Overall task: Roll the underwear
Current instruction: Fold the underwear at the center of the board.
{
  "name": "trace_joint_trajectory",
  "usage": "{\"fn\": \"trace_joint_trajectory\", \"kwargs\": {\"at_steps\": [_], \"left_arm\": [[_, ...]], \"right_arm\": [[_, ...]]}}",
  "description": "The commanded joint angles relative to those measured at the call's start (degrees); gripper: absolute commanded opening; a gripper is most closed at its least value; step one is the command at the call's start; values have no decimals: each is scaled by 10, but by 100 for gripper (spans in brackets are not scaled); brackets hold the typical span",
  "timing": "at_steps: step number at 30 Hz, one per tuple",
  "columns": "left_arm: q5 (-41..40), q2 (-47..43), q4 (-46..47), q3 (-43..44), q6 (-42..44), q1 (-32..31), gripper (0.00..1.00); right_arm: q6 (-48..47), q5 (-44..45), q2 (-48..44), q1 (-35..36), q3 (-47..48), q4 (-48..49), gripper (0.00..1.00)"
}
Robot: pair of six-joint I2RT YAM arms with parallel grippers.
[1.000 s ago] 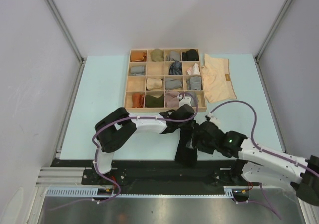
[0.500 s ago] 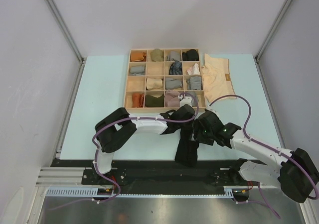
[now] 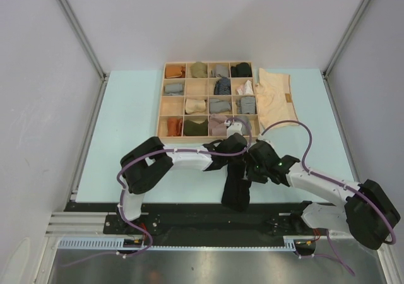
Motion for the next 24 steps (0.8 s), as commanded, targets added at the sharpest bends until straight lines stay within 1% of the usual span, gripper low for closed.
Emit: {"fn": "trace_joint_trajectory", "kwargs": {"at_steps": [1,2,3,4,8,9,11,16,19,20,21,22,23,24], "left_arm": [[12,-38,5,19,9,-22,0],[12,-39,5,19,10,-23,0],[11,-39,4,19,10,-24,0],[10,-40,4,19,11,-25,0],[10,-45,6,19,12,-29,0],[10,-46,7,19,12,-31,0],[11,-48,11,19,14,-36,0],[27,-36,15,24,10,-43,0],[30,-24,21,31,9,-44,0],[32,-19,22,32,9,-45,0],[33,-10,19,35,8,-45,0],[31,-7,16,37,9,-45,0],[28,-4,19,34,8,-45,0],[26,0,21,26,6,-45,0]], "right_arm": [[-1,30,20,-14,-18,28,40],[-1,28,24,-15,-19,34,39],[1,28,24,-14,-20,35,34],[2,27,25,-15,-22,35,32],[6,27,18,-15,-27,40,27],[6,27,14,-15,-28,40,24],[6,29,12,-15,-30,45,22],[6,26,14,-15,-36,60,9],[7,26,13,-15,-38,59,5],[6,26,13,-15,-38,57,5],[6,26,10,-15,-38,57,7],[6,23,7,-15,-38,51,11],[5,23,-5,-15,-37,47,25],[6,21,-13,-17,-37,41,34]]}}
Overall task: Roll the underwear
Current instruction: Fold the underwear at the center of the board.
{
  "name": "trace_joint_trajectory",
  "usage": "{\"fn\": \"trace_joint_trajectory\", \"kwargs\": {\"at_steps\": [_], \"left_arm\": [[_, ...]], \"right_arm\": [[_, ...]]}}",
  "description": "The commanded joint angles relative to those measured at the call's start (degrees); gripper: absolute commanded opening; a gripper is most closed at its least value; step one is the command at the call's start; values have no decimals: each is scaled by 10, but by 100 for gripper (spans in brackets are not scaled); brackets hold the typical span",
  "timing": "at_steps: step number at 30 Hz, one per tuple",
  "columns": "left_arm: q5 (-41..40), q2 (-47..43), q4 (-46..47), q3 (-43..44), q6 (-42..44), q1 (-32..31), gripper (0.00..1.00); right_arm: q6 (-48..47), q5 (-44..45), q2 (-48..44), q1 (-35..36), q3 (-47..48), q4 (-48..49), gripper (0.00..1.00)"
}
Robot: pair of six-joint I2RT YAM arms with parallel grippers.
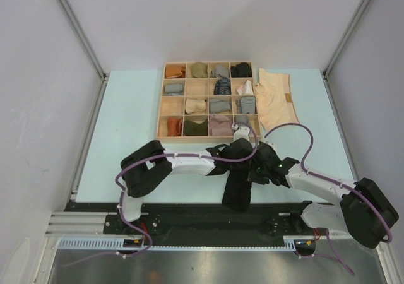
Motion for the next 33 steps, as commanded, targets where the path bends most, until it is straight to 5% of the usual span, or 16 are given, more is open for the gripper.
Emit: {"fn": "trace_joint_trajectory", "kwargs": {"at_steps": [1,2,6,14,33], "left_arm": [[9,11,27,12,0,-8,0],[6,12,35,6,-2,-6,0],[16,8,79,-34,-1,-4,0],[34,2,150,-88,8,-4,0],[35,-19,178,-68,12,-5,0]], "right_arm": [[2,9,-41,-5,-1,-18,43],[2,8,-65,-7,-1,-30,57],[-6,0,-147,-30,4,-82,65],[-63,-97,-155,-168,21,-39,65],[-78,-110,-35,-239,32,61,60]]}}
